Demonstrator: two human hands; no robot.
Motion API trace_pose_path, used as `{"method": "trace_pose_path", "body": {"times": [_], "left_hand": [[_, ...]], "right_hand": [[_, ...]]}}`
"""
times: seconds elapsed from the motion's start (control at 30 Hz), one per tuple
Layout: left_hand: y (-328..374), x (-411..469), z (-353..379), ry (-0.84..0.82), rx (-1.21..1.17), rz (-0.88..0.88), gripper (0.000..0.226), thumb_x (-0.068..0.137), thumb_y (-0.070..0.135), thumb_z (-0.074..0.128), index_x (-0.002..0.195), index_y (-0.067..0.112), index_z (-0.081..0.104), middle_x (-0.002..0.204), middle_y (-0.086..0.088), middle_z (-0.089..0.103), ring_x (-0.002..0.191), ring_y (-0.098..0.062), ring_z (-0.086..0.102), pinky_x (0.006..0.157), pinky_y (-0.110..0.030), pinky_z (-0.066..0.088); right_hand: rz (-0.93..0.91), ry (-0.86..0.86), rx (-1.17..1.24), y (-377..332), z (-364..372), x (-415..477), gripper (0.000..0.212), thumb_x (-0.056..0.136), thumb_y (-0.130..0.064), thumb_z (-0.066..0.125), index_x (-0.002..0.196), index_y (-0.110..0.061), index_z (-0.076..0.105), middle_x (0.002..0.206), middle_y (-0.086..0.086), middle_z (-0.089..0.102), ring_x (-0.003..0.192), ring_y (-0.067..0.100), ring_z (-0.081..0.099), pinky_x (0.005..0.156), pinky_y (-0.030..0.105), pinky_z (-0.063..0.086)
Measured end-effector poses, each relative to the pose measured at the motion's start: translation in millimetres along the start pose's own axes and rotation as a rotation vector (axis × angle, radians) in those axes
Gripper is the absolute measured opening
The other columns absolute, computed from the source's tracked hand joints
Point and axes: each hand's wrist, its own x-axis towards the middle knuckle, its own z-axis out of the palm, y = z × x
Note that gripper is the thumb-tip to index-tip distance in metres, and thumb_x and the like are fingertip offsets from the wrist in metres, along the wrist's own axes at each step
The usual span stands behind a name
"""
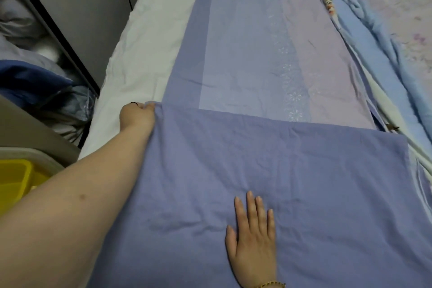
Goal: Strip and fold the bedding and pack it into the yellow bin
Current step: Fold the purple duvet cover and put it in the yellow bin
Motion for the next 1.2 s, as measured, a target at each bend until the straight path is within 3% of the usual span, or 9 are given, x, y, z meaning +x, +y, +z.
{"method": "trace_pose_path", "body": {"times": [0.17,0.3,0.43,0.6,0.7,0.8,0.93,1.03,1.2], "left_hand": [[-2.9,2.0,-1.1,0.059,0.039,-0.089,0.041,0.097,0.022,0.040,0.115,-0.011,0.055,0.127,-0.024,0.054,0.118,-0.035,0.049,0.093,-0.031,0.038],[-13.6,-16.3,-19.5,0.035,0.152,0.029,0.039,0.098,0.022,0.038,0.115,-0.007,0.057,0.126,-0.024,0.055,0.117,-0.036,0.049,0.094,-0.033,0.037],[-47.2,-70.3,-37.0,-0.108,0.099,0.109,0.037,0.094,0.021,0.048,0.127,0.002,0.051,0.128,-0.017,0.056,0.118,-0.031,0.052,0.097,-0.033,0.037],[-107.9,-181.8,-54.6,-0.178,0.457,0.170,0.062,0.092,0.026,0.051,0.146,0.013,0.024,0.150,-0.009,0.031,0.135,-0.030,0.034,0.109,-0.035,0.026],[-133.5,-240.2,-60.2,-0.105,0.661,0.112,0.057,0.093,0.029,0.049,0.144,0.012,0.030,0.152,-0.014,0.024,0.139,-0.032,0.024,0.113,-0.042,0.015],[-142.0,-293.4,-47.1,-0.028,0.449,0.268,0.041,0.083,0.026,0.056,0.111,-0.004,0.064,0.120,-0.030,0.057,0.110,-0.045,0.055,0.094,-0.052,0.041],[-118.9,-343.0,-22.0,-0.148,-0.164,-0.320,0.021,0.092,0.014,0.053,0.087,-0.005,0.061,0.067,-0.010,0.059,0.068,-0.028,0.055,0.066,-0.034,0.044],[-106.0,-348.7,-6.9,-0.186,-0.632,-0.761,0.026,0.096,0.025,0.047,0.100,-0.001,0.050,0.096,-0.016,0.055,0.085,-0.028,0.053,0.044,-0.025,0.050],[-75.9,-322.2,4.9,-0.136,-0.826,-0.778,0.045,0.095,0.032,0.047,0.133,0.009,0.043,0.135,-0.012,0.049,0.125,-0.026,0.047,0.102,-0.036,0.039]], "right_hand": [[0.011,0.008,0.019,0.7,3.4,-2.6,0.060,0.075,-0.036,0.040,0.133,-0.021,0.037,0.157,-0.007,-0.008,0.145,0.010,-0.005,0.114,0.035,0.007],[-0.013,0.021,-0.049,1.8,6.0,-1.5,0.055,0.095,-0.034,0.013,0.148,-0.028,0.001,0.157,-0.004,-0.010,0.145,0.012,-0.010,0.116,0.036,0.000],[0.011,-0.012,-0.096,-1.0,-5.4,3.5,0.058,0.077,-0.036,0.035,0.133,-0.021,0.036,0.144,0.004,0.033,0.144,0.013,-0.013,0.114,0.034,0.001],[-0.009,-0.197,-0.081,15.2,-48.2,-12.9,0.052,0.072,-0.040,0.035,0.120,-0.020,0.042,0.118,0.002,0.066,0.120,0.018,0.037,0.116,0.027,-0.007],[0.005,-0.220,-0.084,46.3,-71.4,-58.9,0.052,0.073,-0.041,0.036,0.120,-0.019,0.042,0.119,0.001,0.065,0.139,0.025,0.015,0.116,0.028,-0.006],[0.083,-0.208,-0.002,80.9,-97.5,-100.5,0.051,0.073,-0.036,0.038,0.119,-0.015,0.045,0.127,-0.002,0.056,0.144,0.009,0.000,0.114,0.024,0.003],[0.731,-0.060,0.524,101.7,-152.5,-110.4,0.012,0.086,-0.010,0.052,0.074,-0.013,0.054,0.084,0.018,0.065,0.092,0.029,0.054,0.075,0.029,0.037],[1.463,-0.128,1.103,129.8,-174.7,-110.1,0.029,0.095,-0.013,0.047,0.066,-0.009,0.045,0.061,0.013,0.054,0.055,0.028,0.057,0.043,0.023,0.044],[1.602,-0.233,1.567,155.6,-184.0,-91.2,0.026,0.098,-0.021,0.040,0.079,-0.006,0.050,0.081,0.011,0.057,0.071,0.021,0.056,0.052,0.023,0.054]]}}
